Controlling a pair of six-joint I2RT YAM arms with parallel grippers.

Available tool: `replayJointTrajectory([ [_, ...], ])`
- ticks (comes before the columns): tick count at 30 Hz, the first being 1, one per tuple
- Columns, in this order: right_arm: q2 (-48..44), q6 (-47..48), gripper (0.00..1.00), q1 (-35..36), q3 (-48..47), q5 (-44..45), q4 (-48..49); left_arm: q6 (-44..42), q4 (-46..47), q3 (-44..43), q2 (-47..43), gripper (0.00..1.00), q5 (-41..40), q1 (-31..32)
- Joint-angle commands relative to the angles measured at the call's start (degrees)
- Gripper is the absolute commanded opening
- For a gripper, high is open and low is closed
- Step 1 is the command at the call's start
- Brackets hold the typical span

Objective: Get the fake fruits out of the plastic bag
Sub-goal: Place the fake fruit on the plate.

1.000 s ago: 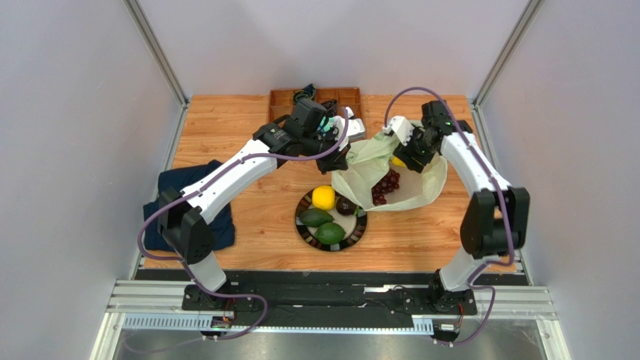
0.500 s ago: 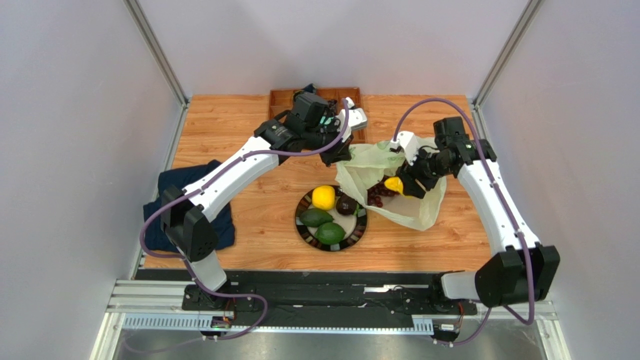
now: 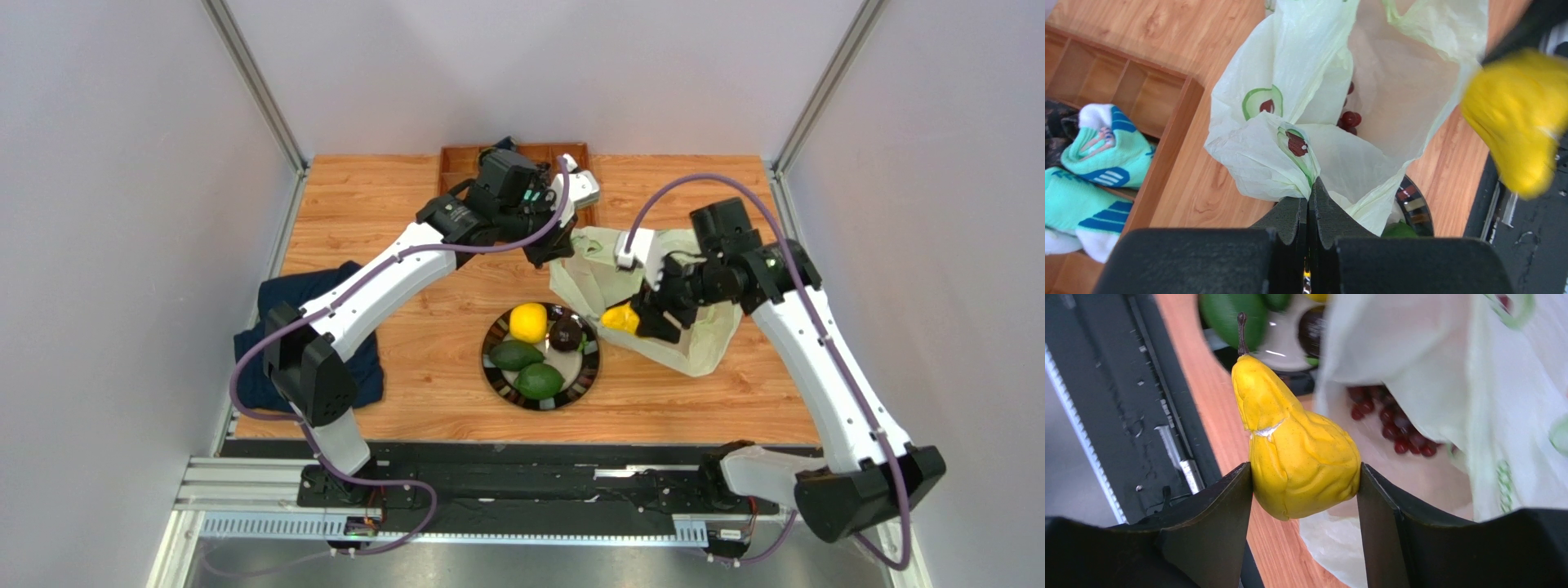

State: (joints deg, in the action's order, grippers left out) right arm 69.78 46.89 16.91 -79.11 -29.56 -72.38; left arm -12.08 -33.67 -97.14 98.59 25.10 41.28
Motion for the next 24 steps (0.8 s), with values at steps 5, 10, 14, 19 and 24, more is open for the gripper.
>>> replayJointTrajectory([
  [5,1.65,6.97,0.37,18.06,6.34,4.33,3.38,4.25,3.17,-0.86,2.05,0.0,-11.12,0.21],
  [10,9.58,6.12,0.35,22.82,7.12,4.43,5.74,7.68,4.05,-0.41,1.96,0.0,-10.34,-1.02],
  [14,13.8,-2.23,0.34,22.65,9.15,6.7,13.39,8.65,4.4,0.02,0.65,0.0,-10.42,-1.55],
  [19,19.42,-7.42,0.34,21.59,7.31,6.28,17.26,7.95,4.49,2.65,-2.25,0.0,-10.34,-1.73],
  [24,22.33,-9.27,0.35,21.5,7.04,6.44,19.2,7.59,4.49,4.86,-3.58,0.0,-8.76,-1.64],
])
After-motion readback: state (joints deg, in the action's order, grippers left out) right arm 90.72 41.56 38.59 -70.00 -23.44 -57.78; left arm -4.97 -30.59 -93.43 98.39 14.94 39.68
